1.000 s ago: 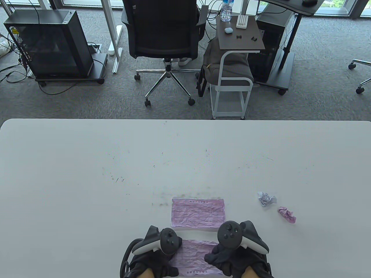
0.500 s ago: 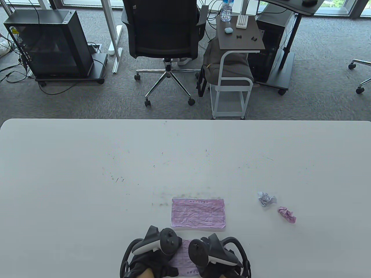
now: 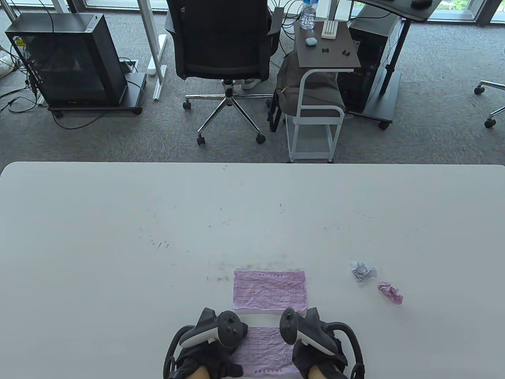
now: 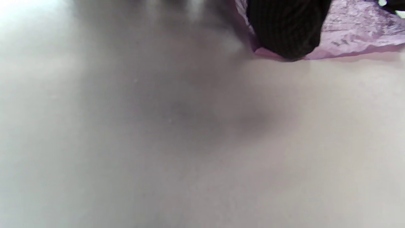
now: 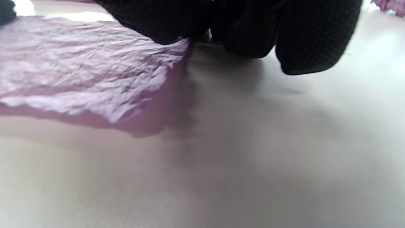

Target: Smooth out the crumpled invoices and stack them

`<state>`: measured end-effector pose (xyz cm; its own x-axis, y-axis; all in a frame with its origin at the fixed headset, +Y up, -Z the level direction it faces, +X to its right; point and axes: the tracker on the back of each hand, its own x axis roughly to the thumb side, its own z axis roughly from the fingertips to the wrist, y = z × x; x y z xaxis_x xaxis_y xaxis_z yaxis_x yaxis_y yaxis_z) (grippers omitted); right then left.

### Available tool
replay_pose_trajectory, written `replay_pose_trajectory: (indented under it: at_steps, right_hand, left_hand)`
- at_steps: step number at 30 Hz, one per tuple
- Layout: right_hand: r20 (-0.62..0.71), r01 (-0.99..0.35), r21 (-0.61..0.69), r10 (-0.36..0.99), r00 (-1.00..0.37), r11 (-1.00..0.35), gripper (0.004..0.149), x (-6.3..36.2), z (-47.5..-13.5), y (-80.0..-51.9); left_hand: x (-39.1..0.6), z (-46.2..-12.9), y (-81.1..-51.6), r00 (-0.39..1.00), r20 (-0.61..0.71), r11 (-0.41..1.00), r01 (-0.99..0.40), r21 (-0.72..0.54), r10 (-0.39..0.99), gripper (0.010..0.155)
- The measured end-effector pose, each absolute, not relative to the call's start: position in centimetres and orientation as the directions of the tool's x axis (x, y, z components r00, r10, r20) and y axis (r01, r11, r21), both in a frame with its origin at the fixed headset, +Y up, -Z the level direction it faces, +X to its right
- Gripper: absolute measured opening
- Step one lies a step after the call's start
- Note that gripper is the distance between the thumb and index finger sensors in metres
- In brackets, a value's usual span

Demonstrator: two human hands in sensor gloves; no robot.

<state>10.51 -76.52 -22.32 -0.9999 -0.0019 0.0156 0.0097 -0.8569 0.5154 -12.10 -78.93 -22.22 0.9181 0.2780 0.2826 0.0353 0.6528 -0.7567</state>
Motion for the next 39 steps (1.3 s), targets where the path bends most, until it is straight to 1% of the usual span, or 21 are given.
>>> replay_pose_trajectory:
  at_steps: [3, 6, 8, 9, 10, 11, 12, 13, 15, 17, 18, 20, 21, 22, 24, 25, 27, 33, 37, 39]
  right_hand:
    - [-0.039, -0.132, 0.452, 0.129, -0.991, -0.882, 0.049, 12.9, -22.7, -76.0]
    - [0.021, -0.193, 0.379, 0.216, -0.976, -0.905, 0.052, 13.3, -22.5, -75.0]
    - [0.165, -0.200, 0.344, 0.269, -0.949, -0.918, 0.053, 12.1, -22.1, -74.3]
    - [0.264, -0.198, 0.331, 0.292, -0.919, -0.923, 0.052, 10.9, -21.8, -74.0]
    - [0.335, -0.192, 0.334, 0.306, -0.891, -0.923, 0.051, 9.9, -21.5, -73.9]
    - [0.437, -0.169, 0.344, 0.317, -0.842, -0.924, 0.049, 8.6, -21.1, -73.9]
    - [0.499, -0.148, 0.337, 0.310, -0.809, -0.930, 0.047, 7.6, -20.7, -73.9]
    - [0.579, -0.097, 0.322, 0.277, -0.767, -0.942, 0.046, 6.2, -20.2, -74.1]
    - [0.690, 0.008, 0.336, 0.240, -0.683, -0.942, 0.044, 4.0, -19.4, -74.9]
    - [0.720, 0.072, 0.369, 0.236, -0.653, -0.927, 0.044, 3.0, -18.9, -75.6]
    - [0.728, 0.123, 0.407, 0.240, -0.642, -0.905, 0.044, 2.6, -18.7, -76.2]
    - [0.720, 0.194, 0.439, 0.214, -0.661, -0.878, 0.045, 2.5, -18.5, -76.7]
    - [0.728, 0.175, 0.422, 0.217, -0.651, -0.889, 0.045, 2.6, -18.7, -76.5]
    - [0.713, 0.167, 0.434, 0.224, -0.665, -0.886, 0.044, 2.7, -18.8, -76.5]
    - [0.669, 0.176, 0.491, 0.240, -0.703, -0.853, 0.043, 3.2, -19.1, -76.4]
    - [0.646, 0.150, 0.501, 0.253, -0.720, -0.852, 0.041, 3.4, -19.3, -76.3]
    - [0.613, 0.139, 0.525, 0.259, -0.747, -0.840, 0.039, 3.9, -19.6, -76.2]
    - [0.404, 0.049, 0.678, 0.316, -0.858, -0.734, 0.036, 6.1, -20.8, -76.3]
    - [0.312, 0.015, 0.699, 0.285, -0.907, -0.715, 0.035, 8.1, -21.4, -76.8]
    - [0.282, -0.016, 0.700, 0.297, -0.912, -0.714, 0.035, 8.8, -21.6, -77.0]
  left_hand:
    - [-12.1, -22.2, -79.0, 0.918, 0.281, 0.653, 0.033, -0.757, 0.279, 0.088]
    - [-12.0, -22.3, -78.9, 0.921, 0.280, 0.656, 0.038, -0.754, 0.269, 0.088]
    - [-12.1, -22.3, -78.9, 0.921, 0.276, 0.656, 0.031, -0.754, 0.274, 0.088]
    - [-12.1, -22.3, -78.9, 0.921, 0.277, 0.656, 0.032, -0.754, 0.274, 0.088]
    - [-12.1, -22.3, -79.0, 0.920, 0.278, 0.656, 0.032, -0.754, 0.275, 0.088]
    - [-12.1, -22.3, -79.0, 0.920, 0.279, 0.657, 0.033, -0.753, 0.275, 0.088]
    - [-12.1, -22.3, -79.0, 0.920, 0.281, 0.657, 0.033, -0.753, 0.275, 0.088]
    - [-12.2, -22.3, -79.0, 0.919, 0.282, 0.658, 0.033, -0.752, 0.276, 0.088]
    - [-12.2, -22.3, -79.0, 0.918, 0.284, 0.660, 0.034, -0.750, 0.276, 0.087]
    - [-12.2, -22.3, -79.0, 0.918, 0.284, 0.659, 0.034, -0.751, 0.276, 0.087]
    - [-12.2, -22.3, -79.0, 0.919, 0.284, 0.659, 0.036, -0.751, 0.274, 0.088]
    - [-12.2, -22.3, -79.0, 0.920, 0.283, 0.658, 0.038, -0.752, 0.270, 0.088]
    - [-12.2, -22.3, -79.0, 0.921, 0.282, 0.657, 0.039, -0.753, 0.268, 0.088]
    - [-12.2, -22.3, -79.0, 0.922, 0.282, 0.656, 0.040, -0.754, 0.267, 0.088]
    - [-12.2, -22.2, -79.0, 0.922, 0.282, 0.655, 0.043, -0.754, 0.264, 0.089]
    - [-12.2, -22.2, -79.0, 0.923, 0.279, 0.655, 0.041, -0.754, 0.264, 0.090]
    - [-12.2, -22.2, -78.9, 0.926, 0.276, 0.657, 0.041, -0.753, 0.258, 0.092]
    - [-12.2, -22.2, -78.9, 0.927, 0.273, 0.657, 0.040, -0.753, 0.256, 0.092]
    - [-12.3, -22.3, -78.9, 0.926, 0.275, 0.659, 0.038, -0.751, 0.259, 0.092]
    - [-12.3, -22.3, -78.9, 0.925, 0.277, 0.660, 0.040, -0.751, 0.259, 0.092]
